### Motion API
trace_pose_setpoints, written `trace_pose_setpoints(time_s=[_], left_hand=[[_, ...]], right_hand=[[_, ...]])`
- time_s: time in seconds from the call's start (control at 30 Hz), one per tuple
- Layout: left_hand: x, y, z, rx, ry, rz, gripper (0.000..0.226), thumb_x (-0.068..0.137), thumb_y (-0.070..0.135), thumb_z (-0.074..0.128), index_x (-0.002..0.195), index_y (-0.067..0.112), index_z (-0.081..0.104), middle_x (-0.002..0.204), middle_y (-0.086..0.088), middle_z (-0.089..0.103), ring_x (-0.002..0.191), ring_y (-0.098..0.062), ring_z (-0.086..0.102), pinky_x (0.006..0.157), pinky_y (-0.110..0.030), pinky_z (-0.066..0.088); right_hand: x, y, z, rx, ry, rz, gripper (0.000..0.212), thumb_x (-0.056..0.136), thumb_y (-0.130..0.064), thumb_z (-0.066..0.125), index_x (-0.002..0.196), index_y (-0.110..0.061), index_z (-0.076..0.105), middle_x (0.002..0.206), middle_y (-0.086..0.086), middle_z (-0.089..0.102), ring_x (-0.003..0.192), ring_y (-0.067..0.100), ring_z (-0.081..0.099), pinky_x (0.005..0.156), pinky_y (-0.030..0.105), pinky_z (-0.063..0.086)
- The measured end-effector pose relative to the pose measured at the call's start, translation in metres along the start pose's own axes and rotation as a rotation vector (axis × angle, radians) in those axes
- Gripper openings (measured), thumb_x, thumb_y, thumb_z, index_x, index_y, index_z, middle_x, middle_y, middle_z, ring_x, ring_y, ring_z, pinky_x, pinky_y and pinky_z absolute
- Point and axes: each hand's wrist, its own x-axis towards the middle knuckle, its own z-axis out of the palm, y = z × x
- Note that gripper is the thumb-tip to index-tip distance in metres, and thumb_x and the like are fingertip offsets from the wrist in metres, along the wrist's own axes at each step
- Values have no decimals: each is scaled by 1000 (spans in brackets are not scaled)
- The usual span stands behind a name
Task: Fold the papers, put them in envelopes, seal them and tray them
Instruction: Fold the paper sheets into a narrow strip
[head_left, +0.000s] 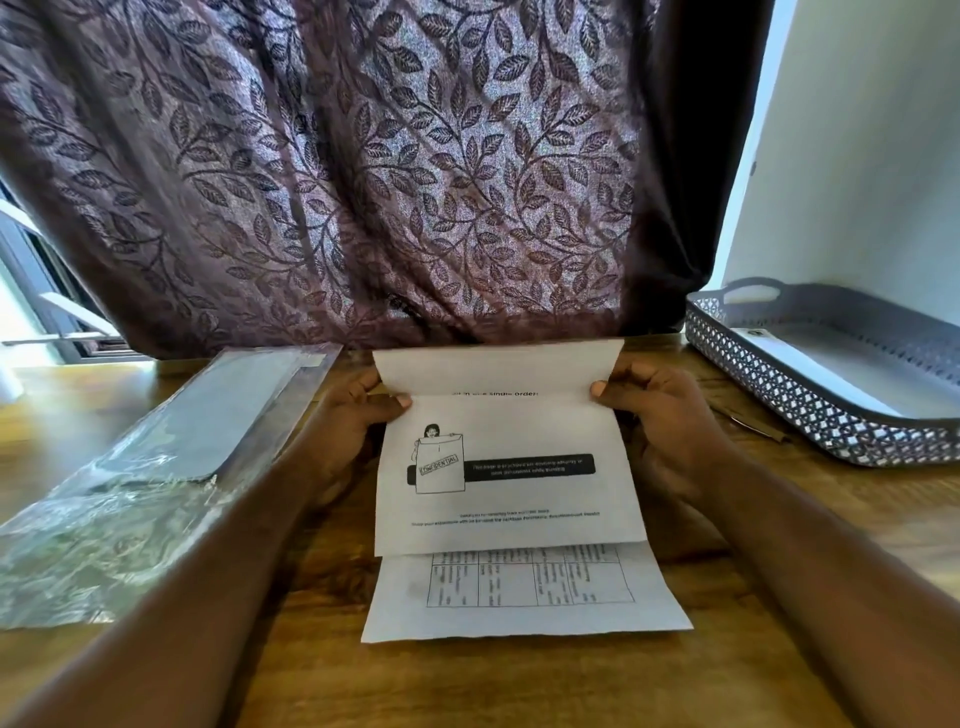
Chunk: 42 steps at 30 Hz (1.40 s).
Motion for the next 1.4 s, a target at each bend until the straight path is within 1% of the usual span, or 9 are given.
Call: trace_pose_setpoints(time_s=[0.2, 0.33, 0.47, 0.57, 0.7, 0.97, 1.07, 1.27, 1.4], left_hand=[[-6, 8, 1, -64, 2, -8, 35, 99, 12, 33, 93, 0, 66, 92, -17, 71, 73, -31, 69, 58, -33, 58], [-3, 5, -1, 20, 4, 10, 25, 88, 26, 62, 92, 3, 70, 90, -15, 74, 76, -29, 69, 60, -33, 58], [3, -1, -3, 229, -6, 41, 14, 83, 6, 73, 95, 13, 73, 95, 2, 76, 83, -16, 72, 62, -23, 58], [5, -3, -3, 446, -44, 58, 19, 86, 13, 73, 105, 15, 75, 103, 8, 75, 90, -12, 73, 68, -23, 59], [5, 0, 0, 700, -43, 147, 2, 87, 22, 75, 87, 23, 76, 85, 19, 74, 78, 3, 68, 64, -9, 49], [1, 6, 12, 910, -88, 351, 12, 90, 28, 71, 98, 22, 79, 98, 14, 75, 87, 1, 67, 81, -28, 55], [-1, 4, 16, 883, -106, 423, 10, 90, 26, 73, 96, 22, 80, 95, 17, 75, 86, 2, 69, 81, -32, 57], [-8, 5, 26, 891, -209, 560, 35, 87, 47, 63, 102, 21, 80, 97, 20, 72, 85, 13, 66, 73, -11, 52], [-5, 6, 23, 899, -190, 556, 17, 90, 27, 72, 102, 18, 80, 99, 13, 75, 85, 12, 66, 75, -11, 52]], right_hand=[[0, 1, 0, 21, -25, 72, 28, 97, -5, 50, 91, 2, 77, 105, 24, 74, 98, 42, 71, 93, 62, 52], [1, 2, 0, -1, -48, 118, 29, 98, -16, 57, 105, 7, 73, 109, 19, 75, 107, 39, 69, 95, 59, 54], [-3, 5, 2, -284, -59, -1, 13, 87, -4, 73, 99, -7, 78, 107, 0, 77, 107, 19, 70, 90, 32, 59], [-6, 4, 6, -406, -13, -61, 13, 86, -4, 76, 94, -14, 78, 102, -2, 74, 97, 14, 69, 85, 29, 59], [-8, 1, 12, -541, 20, -160, 24, 85, -7, 77, 105, -21, 74, 98, -12, 68, 80, 0, 64, 64, 9, 49], [-13, 8, 32, -1049, 43, -589, 22, 94, -19, 67, 115, -22, 70, 119, -5, 70, 106, 9, 58, 100, 39, 45], [-20, 7, 47, -1149, -69, -566, 24, 101, -29, 55, 123, -28, 64, 115, -8, 73, 109, 13, 64, 118, 50, 25], [-25, 11, 59, -1362, -67, -691, 21, 101, -34, 46, 104, -30, 66, 87, -8, 74, 85, 14, 68, 111, 43, 21], [-21, 4, 50, -1406, -52, -695, 23, 99, -35, 46, 96, -30, 68, 78, -8, 71, 75, 15, 65, 104, 41, 25]])
